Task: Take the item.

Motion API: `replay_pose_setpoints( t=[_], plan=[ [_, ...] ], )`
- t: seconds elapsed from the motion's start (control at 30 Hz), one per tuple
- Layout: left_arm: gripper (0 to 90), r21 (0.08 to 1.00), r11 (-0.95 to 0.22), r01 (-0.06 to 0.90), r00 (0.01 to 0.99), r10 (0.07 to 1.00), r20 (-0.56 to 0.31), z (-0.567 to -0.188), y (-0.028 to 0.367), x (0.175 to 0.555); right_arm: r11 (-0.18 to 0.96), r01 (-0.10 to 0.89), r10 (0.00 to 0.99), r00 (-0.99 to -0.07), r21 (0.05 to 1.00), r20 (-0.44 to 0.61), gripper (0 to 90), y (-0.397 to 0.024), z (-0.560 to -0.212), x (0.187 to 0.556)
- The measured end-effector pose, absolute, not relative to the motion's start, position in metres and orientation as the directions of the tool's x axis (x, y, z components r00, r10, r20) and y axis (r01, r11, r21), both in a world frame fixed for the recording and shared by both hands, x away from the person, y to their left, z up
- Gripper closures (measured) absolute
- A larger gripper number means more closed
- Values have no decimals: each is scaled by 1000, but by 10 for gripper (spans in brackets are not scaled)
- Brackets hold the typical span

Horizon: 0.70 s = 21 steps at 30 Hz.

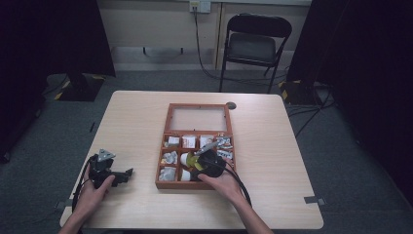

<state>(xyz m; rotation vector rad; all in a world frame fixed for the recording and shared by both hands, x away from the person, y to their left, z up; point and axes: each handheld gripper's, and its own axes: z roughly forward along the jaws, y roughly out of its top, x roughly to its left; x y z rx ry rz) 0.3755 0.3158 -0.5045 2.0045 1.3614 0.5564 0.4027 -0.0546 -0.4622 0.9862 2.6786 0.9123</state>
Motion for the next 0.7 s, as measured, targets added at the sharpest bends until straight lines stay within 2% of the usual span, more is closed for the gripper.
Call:
replay_pose_setpoints(
  t=[0.27, 0.7],
  plan=[
    [0, 711, -255, 655, 373, 928, -11, -505, 316, 375, 599, 543, 632, -772, 589, 70, 439, -55, -462, 403],
    [0, 716, -250, 652, 371, 929, -14, -505, 315, 375, 550, 551, 629, -768, 628, 121, 548, -61, -459, 402]
  ],
)
